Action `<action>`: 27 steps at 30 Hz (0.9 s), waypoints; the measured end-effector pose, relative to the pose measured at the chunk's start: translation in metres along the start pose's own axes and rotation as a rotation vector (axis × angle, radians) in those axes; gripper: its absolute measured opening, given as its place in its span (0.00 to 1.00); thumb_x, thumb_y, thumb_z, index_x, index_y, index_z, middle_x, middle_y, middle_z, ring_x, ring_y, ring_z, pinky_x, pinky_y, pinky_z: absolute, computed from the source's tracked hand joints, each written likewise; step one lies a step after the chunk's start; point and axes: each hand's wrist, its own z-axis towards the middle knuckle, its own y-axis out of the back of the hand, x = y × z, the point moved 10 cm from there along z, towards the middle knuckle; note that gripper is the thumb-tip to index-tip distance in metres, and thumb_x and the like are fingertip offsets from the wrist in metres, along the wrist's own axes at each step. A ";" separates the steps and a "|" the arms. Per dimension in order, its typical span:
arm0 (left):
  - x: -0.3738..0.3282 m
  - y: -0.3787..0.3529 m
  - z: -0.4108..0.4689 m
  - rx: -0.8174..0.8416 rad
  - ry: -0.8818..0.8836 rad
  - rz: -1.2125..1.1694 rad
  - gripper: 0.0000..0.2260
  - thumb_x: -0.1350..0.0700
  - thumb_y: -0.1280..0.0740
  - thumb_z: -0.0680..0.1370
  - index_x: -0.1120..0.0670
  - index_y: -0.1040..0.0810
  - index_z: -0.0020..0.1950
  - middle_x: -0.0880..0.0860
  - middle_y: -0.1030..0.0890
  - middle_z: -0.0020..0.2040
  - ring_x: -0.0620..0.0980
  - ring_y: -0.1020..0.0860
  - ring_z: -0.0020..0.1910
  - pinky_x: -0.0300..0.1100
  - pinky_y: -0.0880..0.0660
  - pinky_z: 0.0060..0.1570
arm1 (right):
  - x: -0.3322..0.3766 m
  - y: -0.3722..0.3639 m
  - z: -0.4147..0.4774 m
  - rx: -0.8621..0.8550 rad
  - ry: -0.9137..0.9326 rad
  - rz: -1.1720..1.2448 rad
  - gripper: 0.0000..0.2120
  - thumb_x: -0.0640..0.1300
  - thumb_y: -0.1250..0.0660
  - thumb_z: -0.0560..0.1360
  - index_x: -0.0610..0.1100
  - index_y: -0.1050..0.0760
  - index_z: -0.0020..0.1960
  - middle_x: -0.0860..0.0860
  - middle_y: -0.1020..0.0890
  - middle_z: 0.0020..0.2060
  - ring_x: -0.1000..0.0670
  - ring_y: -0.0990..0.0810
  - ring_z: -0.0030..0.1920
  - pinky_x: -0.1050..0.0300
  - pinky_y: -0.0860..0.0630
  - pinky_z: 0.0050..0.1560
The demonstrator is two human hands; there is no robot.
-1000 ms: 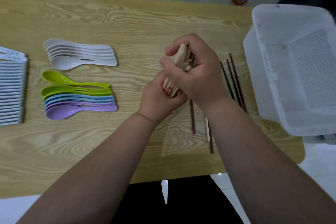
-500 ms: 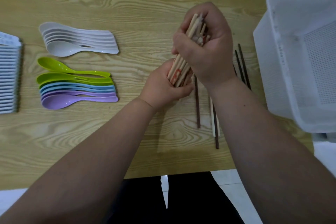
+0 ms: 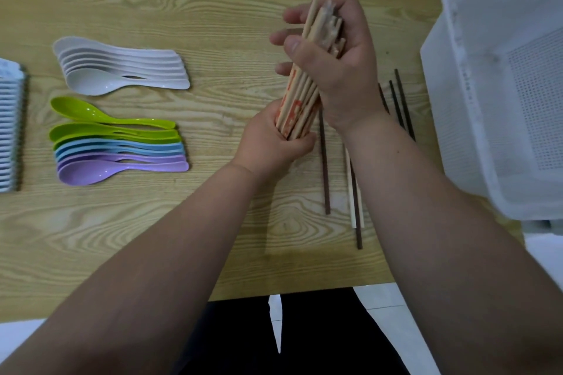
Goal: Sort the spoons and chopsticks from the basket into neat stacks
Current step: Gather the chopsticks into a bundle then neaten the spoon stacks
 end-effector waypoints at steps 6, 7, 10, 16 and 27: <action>0.009 -0.005 0.002 0.019 0.041 0.047 0.18 0.54 0.20 0.67 0.45 0.24 0.50 0.44 0.18 0.40 0.36 0.21 0.37 0.34 0.24 0.40 | -0.013 0.009 0.000 -0.070 -0.035 -0.011 0.12 0.33 0.31 0.74 0.44 0.32 0.50 0.43 0.24 0.38 0.42 0.20 0.31 0.48 0.22 0.34; 0.008 -0.005 0.003 0.042 0.044 0.048 0.17 0.53 0.20 0.66 0.45 0.24 0.49 0.44 0.18 0.40 0.38 0.20 0.38 0.36 0.24 0.41 | -0.013 0.011 0.002 -0.078 -0.036 -0.011 0.12 0.33 0.32 0.73 0.44 0.32 0.49 0.43 0.25 0.37 0.43 0.22 0.30 0.48 0.22 0.33; 0.000 -0.010 0.002 0.198 0.059 0.014 0.18 0.55 0.18 0.66 0.44 0.24 0.49 0.47 0.15 0.44 0.43 0.17 0.44 0.37 0.22 0.45 | -0.014 0.019 0.006 -0.103 -0.062 0.011 0.10 0.31 0.34 0.72 0.44 0.31 0.45 0.40 0.28 0.38 0.44 0.25 0.28 0.49 0.24 0.31; -0.020 -0.022 -0.009 0.383 0.082 -0.119 0.23 0.51 0.21 0.64 0.50 0.23 0.56 0.53 0.15 0.49 0.54 0.16 0.51 0.56 0.20 0.57 | -0.019 0.017 -0.008 -0.061 -0.174 0.065 0.11 0.27 0.36 0.72 0.41 0.31 0.47 0.41 0.27 0.37 0.44 0.25 0.27 0.53 0.26 0.30; 0.057 -0.025 -0.057 0.149 0.424 -0.202 0.12 0.52 0.25 0.63 0.48 0.23 0.43 0.53 0.18 0.34 0.60 0.16 0.37 0.63 0.20 0.47 | -0.067 0.125 -0.110 -0.099 -0.587 -1.001 0.36 0.60 0.36 0.79 0.49 0.46 0.81 0.49 0.41 0.78 0.50 0.44 0.78 0.52 0.40 0.76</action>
